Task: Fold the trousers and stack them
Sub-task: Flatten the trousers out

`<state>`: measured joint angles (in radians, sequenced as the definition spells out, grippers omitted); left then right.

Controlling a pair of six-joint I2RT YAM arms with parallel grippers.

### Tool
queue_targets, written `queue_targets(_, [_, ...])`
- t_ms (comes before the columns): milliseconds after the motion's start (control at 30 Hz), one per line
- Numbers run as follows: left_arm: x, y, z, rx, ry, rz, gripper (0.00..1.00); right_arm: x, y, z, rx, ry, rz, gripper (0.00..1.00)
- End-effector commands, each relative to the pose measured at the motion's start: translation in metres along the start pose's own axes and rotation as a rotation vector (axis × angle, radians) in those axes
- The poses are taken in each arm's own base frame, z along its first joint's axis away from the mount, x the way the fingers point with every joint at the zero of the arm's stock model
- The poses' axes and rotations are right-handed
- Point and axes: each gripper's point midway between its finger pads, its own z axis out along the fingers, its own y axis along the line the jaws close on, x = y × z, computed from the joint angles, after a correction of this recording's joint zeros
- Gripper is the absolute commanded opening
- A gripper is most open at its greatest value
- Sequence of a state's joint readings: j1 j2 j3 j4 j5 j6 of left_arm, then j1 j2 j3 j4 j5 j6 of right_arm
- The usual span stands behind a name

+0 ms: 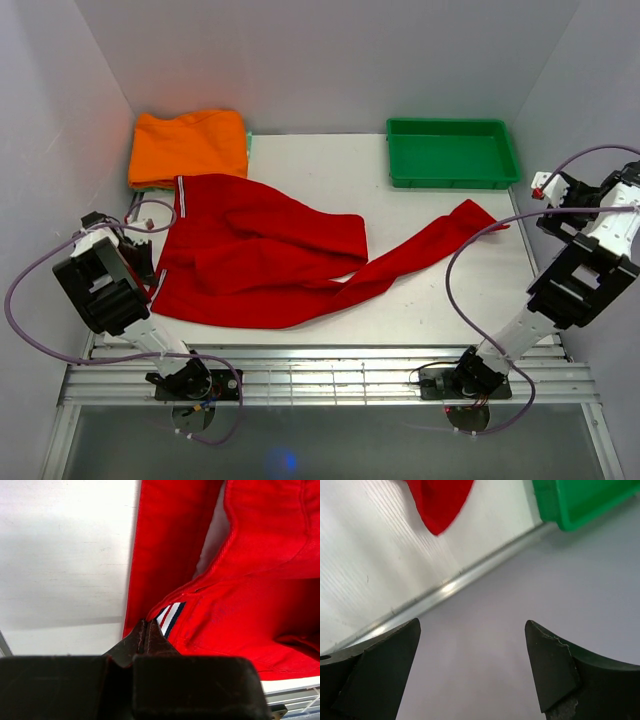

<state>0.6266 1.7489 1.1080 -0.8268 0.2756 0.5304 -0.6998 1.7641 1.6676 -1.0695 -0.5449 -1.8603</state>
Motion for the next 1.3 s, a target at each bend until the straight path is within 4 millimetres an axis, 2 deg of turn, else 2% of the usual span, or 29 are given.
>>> queue_targets(0, [-0.005, 0.009, -0.002, -0.027, -0.006, -0.003, 0.00, -0.018, 0.010, 0.035, -0.084, -0.222, -0.144, 0.90])
queue_targets(133, [-0.006, 0.013, -0.003, -0.046, -0.001, -0.001, 0.00, -0.024, 0.013, 0.056, -0.071, -0.239, -0.266, 0.90])
queue_targets(200, [-0.007, 0.014, -0.004, -0.048, -0.001, -0.003, 0.00, -0.028, 0.030, 0.074, -0.118, -0.244, -0.300, 0.90])
queue_targets(267, [-0.007, 0.013, -0.004, -0.046, -0.001, -0.013, 0.00, -0.031, 0.031, 0.100, -0.124, -0.233, -0.347, 0.90])
queue_targets(300, [-0.005, 0.012, -0.003, -0.042, 0.002, -0.014, 0.00, -0.038, 0.038, 0.117, -0.142, -0.235, -0.367, 0.90])
queue_targets(333, [-0.004, 0.011, -0.003, -0.043, 0.004, -0.013, 0.00, -0.035, 0.042, 0.131, -0.165, -0.215, -0.376, 0.92])
queue_targets(400, [-0.002, 0.011, -0.004, -0.045, 0.006, -0.007, 0.00, -0.037, 0.045, 0.152, -0.188, -0.188, -0.400, 1.00])
queue_targets(433, [-0.001, 0.009, -0.005, -0.043, 0.004, -0.008, 0.00, -0.036, 0.036, 0.160, -0.151, -0.173, -0.400, 0.86])
queue_targets(467, [-0.002, 0.009, -0.006, -0.042, 0.000, -0.007, 0.00, -0.038, 0.030, 0.160, -0.137, -0.167, -0.405, 0.68])
queue_targets(500, [-0.003, 0.009, -0.007, -0.041, -0.005, -0.005, 0.00, -0.040, 0.027, 0.155, -0.143, -0.155, -0.405, 0.50])
queue_targets(533, [-0.004, 0.009, -0.006, -0.036, -0.006, -0.002, 0.00, -0.041, 0.026, 0.146, -0.163, -0.140, -0.395, 0.17])
queue_targets(567, [-0.008, 0.009, -0.006, -0.031, -0.017, 0.000, 0.00, -0.041, 0.029, 0.135, -0.183, -0.115, -0.362, 0.08])
queue_targets(600, [-0.010, 0.007, -0.005, -0.018, -0.024, -0.002, 0.00, -0.043, 0.032, 0.116, -0.199, -0.101, -0.340, 0.08])
queue_targets(633, [-0.012, 0.006, -0.003, -0.005, -0.028, -0.001, 0.00, -0.043, 0.024, 0.095, -0.186, -0.063, -0.343, 0.08])
queue_targets(667, [-0.013, 0.007, -0.004, -0.007, -0.032, 0.001, 0.00, -0.043, 0.030, 0.090, -0.211, -0.067, -0.318, 0.08])
queue_targets(733, [-0.015, 0.005, -0.001, 0.010, -0.039, 0.005, 0.00, -0.041, 0.035, 0.056, -0.245, 0.012, -0.309, 0.08])
queue_targets(767, [-0.016, 0.004, 0.000, 0.016, -0.044, 0.008, 0.00, -0.038, 0.048, 0.040, -0.289, 0.031, -0.279, 0.08])
queue_targets(800, [-0.016, 0.003, 0.002, 0.028, -0.048, 0.011, 0.00, -0.036, 0.051, 0.018, -0.291, 0.092, -0.289, 0.08])
queue_targets(867, [-0.013, 0.000, 0.006, 0.042, -0.048, 0.019, 0.00, -0.028, 0.068, -0.009, -0.339, 0.161, -0.290, 0.08])
queue_targets(900, [-0.011, -0.002, 0.007, 0.046, -0.050, 0.022, 0.00, -0.023, 0.078, -0.030, -0.359, 0.248, -0.308, 0.08])
queue_targets(967, [-0.006, -0.008, 0.010, 0.069, -0.053, 0.031, 0.00, -0.015, 0.091, -0.051, -0.389, 0.339, -0.374, 0.08])
queue_targets(1000, [-0.004, -0.010, 0.010, 0.075, -0.056, 0.033, 0.00, -0.004, 0.113, -0.070, -0.450, 0.436, -0.426, 0.08])
queue_targets(1033, [-0.004, -0.012, 0.011, 0.081, -0.064, 0.035, 0.00, 0.002, 0.124, -0.078, -0.479, 0.463, -0.461, 0.08])
queue_targets(1100, [0.003, -0.015, 0.016, 0.095, -0.050, 0.031, 0.00, 0.009, 0.151, -0.085, -0.578, 0.501, -0.539, 0.08])
queue_targets(1133, [0.005, -0.016, 0.017, 0.096, -0.044, 0.027, 0.00, 0.010, 0.158, -0.082, -0.609, 0.502, -0.555, 0.08])
queue_targets(1167, [0.006, -0.013, 0.019, 0.083, -0.043, 0.026, 0.00, 0.006, 0.162, -0.074, -0.636, 0.488, -0.577, 0.08])
queue_targets(1200, [0.012, -0.014, 0.021, 0.079, -0.032, 0.022, 0.00, 0.011, 0.168, -0.061, -0.682, 0.479, -0.526, 0.08])
queue_targets(1267, [0.013, -0.013, 0.021, 0.066, -0.035, 0.025, 0.00, 0.001, 0.155, -0.033, -0.704, 0.476, -0.469, 0.08])
